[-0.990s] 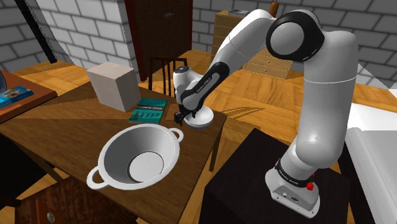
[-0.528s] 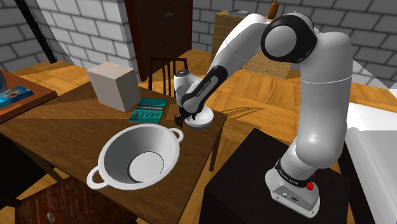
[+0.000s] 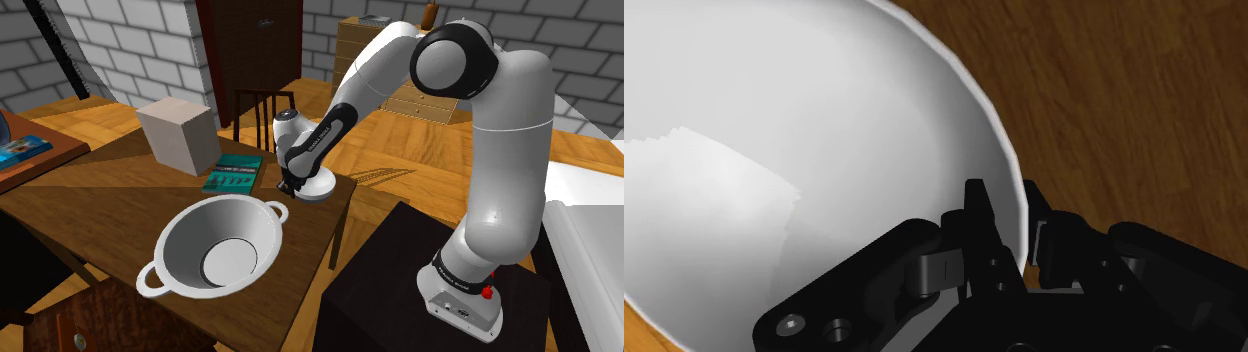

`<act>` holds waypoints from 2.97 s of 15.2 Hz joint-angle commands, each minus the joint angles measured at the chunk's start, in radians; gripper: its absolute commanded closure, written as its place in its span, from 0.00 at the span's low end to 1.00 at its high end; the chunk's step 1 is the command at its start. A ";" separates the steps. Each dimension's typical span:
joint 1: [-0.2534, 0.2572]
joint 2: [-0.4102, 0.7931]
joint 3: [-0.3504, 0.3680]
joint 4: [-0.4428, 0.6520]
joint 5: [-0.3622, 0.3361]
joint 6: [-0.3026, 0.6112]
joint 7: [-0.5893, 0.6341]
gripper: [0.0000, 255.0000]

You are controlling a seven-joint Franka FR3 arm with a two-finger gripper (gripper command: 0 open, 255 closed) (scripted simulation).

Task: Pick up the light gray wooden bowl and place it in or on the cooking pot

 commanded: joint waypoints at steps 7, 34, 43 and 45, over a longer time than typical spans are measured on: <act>-0.004 -0.023 0.006 -0.004 0.009 -0.020 -0.008 1.00; -0.030 -0.287 0.050 0.045 0.119 -0.323 -0.109 1.00; -0.031 -0.347 0.054 0.097 0.143 -0.433 -0.134 1.00; -0.018 -0.350 0.065 0.110 0.145 -0.451 -0.113 1.00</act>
